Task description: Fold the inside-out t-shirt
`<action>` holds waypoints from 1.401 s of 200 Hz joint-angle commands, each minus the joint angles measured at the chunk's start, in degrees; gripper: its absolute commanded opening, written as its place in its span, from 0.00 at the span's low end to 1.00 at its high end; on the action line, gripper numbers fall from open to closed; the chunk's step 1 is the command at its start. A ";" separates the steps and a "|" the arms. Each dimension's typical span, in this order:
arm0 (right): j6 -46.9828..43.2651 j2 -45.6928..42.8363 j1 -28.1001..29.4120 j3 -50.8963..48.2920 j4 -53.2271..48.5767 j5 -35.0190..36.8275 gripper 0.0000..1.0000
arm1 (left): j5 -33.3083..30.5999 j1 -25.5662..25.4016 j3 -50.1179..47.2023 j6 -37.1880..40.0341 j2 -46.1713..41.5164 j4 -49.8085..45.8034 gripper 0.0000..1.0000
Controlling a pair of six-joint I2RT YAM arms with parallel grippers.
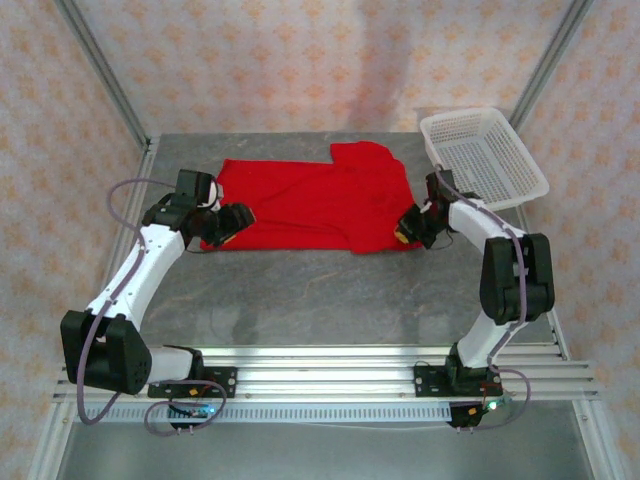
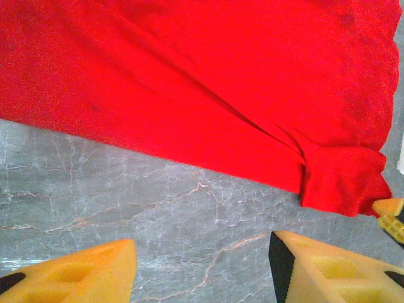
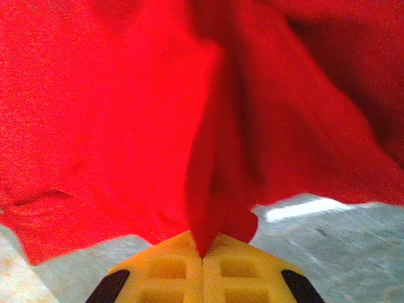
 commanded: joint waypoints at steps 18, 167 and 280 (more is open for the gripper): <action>14.97 10.33 0.26 16.38 -1.46 5.70 0.00 | -1.43 -0.35 -1.62 -1.48 -1.23 2.37 0.59; 4.93 4.74 -1.29 6.77 -0.06 10.26 0.00 | -20.14 1.98 6.55 -13.51 19.66 -0.70 0.00; -0.45 10.36 -1.41 0.40 -8.66 14.55 0.00 | -14.35 7.30 -3.99 -15.38 28.03 7.69 0.00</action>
